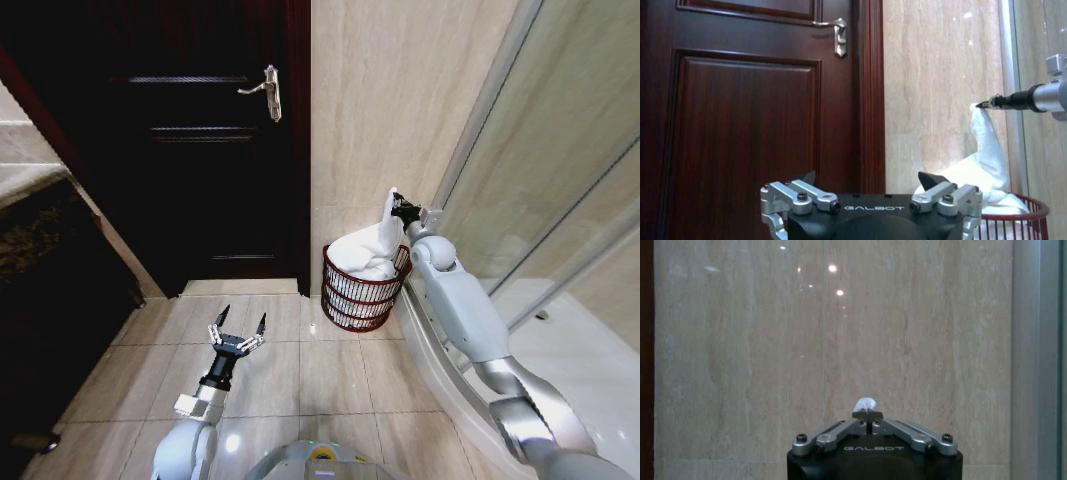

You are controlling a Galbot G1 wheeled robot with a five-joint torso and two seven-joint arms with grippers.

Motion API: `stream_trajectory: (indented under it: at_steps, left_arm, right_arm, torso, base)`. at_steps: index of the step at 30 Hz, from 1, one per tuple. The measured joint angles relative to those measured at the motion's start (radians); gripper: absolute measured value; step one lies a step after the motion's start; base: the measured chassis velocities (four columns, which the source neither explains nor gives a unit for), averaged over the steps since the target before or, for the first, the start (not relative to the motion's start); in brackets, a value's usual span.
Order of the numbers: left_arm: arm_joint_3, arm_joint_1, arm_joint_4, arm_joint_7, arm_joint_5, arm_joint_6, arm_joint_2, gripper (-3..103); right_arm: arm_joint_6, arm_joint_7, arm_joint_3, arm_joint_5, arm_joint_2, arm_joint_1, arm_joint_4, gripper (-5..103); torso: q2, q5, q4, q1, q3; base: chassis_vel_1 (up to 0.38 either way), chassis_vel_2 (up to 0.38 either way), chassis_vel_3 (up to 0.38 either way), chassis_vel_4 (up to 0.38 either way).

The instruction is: Discard the used towel into the hamper.

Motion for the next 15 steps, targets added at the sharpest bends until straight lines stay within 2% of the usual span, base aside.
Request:
stream_trajectory:
  at_steps: [9, 15]
  left_arm:
    - [0.002, 0.016, -0.002, 0.000, 0.011, 0.000, 0.007, 100]
    - [0.003, 0.019, -0.008, -0.001, 0.015, 0.003, 0.009, 100]
  right_arm:
    - [-0.006, -0.009, 0.012, 0.001, 0.016, -0.037, 0.017, 0]
    - [-0.027, -0.020, 0.013, 0.022, 0.002, -0.064, 0.033, 0]
  torso:
    - [-0.037, -0.0001, 0.0002, -0.007, -0.028]
    - [-0.059, 0.0000, 0.0001, -0.007, -0.047]
  base:
    - [0.000, 0.000, 0.000, 0.000]
    - [0.000, 0.000, 0.000, 0.000]
